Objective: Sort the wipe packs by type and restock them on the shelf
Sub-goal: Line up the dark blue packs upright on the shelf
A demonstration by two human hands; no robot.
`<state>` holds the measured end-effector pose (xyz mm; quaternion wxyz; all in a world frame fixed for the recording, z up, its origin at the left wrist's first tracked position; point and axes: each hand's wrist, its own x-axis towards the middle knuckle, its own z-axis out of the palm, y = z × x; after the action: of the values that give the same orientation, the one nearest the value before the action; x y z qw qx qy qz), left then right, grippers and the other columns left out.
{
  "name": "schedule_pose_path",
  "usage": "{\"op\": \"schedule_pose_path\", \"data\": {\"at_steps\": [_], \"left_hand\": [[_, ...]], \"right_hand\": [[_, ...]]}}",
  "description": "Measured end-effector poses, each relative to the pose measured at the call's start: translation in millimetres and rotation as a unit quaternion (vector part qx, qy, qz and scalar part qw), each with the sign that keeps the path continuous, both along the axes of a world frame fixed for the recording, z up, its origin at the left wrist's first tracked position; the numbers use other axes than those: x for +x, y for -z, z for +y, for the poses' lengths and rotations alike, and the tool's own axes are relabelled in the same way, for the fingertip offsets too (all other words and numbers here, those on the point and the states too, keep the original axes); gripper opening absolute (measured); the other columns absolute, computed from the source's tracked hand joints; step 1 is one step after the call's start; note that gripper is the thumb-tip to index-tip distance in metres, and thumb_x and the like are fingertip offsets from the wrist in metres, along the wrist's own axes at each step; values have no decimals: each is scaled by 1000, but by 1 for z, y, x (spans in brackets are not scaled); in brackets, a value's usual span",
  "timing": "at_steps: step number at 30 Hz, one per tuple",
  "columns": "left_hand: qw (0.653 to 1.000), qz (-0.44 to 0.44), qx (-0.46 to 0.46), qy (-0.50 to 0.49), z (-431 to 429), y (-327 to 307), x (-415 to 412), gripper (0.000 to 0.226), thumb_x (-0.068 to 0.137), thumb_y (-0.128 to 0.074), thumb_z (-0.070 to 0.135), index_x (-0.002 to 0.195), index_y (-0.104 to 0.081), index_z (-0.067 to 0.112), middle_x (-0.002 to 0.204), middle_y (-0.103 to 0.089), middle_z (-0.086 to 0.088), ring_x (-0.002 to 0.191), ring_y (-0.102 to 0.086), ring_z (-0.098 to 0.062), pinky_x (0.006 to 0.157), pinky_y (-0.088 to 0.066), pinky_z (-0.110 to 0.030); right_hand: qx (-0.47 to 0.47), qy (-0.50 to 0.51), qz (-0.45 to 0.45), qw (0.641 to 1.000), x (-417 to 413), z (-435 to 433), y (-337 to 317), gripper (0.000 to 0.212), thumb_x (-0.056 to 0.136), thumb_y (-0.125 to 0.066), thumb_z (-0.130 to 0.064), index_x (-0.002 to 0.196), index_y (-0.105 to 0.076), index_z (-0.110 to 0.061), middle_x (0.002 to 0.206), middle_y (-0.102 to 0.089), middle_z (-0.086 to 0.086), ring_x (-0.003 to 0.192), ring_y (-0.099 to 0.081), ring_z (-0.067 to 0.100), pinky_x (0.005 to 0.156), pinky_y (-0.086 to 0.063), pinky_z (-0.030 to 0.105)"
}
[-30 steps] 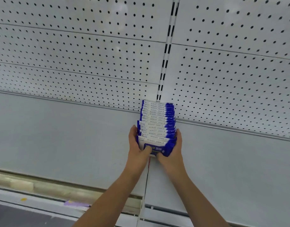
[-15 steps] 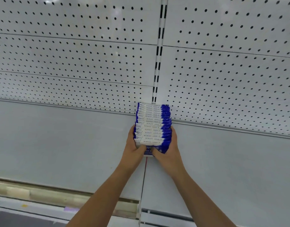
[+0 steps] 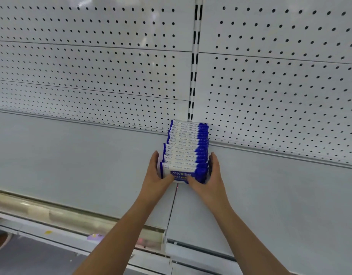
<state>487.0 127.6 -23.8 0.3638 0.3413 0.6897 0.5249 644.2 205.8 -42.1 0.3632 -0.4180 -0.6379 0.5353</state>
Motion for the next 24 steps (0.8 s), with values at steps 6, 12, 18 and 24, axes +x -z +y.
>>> {"op": "schedule_pose_path", "data": {"at_steps": [6,12,18,24], "left_hand": [[998,36,-10,-44,-20,-6,11,86,92,-66,13,159,-14,31,164,-20,11,148,-24,-6,115,-27,-29],[997,47,2,-59,-48,-9,31,85,92,-62,10,159,-14,32,165,-19,10,150,-22,-12,119,-25,-36],[998,46,44,-5,-83,-9,63,75,97,-57,17,157,-18,39,162,-23,16,143,-26,-5,113,-26,-33],[994,-8,69,80,-129,0,110,75,92,-59,30,156,-22,43,162,-23,21,148,-23,-6,122,-24,-42]], "right_hand": [[-3,-22,-31,999,20,-4,-11,106,81,-81,-31,159,-10,-29,164,-18,-11,147,-23,6,109,-29,24],[10,-24,-34,999,41,-21,-17,102,83,-80,-28,158,-11,-32,164,-19,-10,147,-23,7,120,-27,36],[13,6,-26,1000,78,-65,-27,92,88,-75,-23,157,-15,-35,162,-22,-15,142,-25,1,117,-26,30],[5,75,-19,997,138,-133,-30,82,91,-71,-21,157,-22,-32,161,-26,-16,146,-25,2,122,-23,34]]}}
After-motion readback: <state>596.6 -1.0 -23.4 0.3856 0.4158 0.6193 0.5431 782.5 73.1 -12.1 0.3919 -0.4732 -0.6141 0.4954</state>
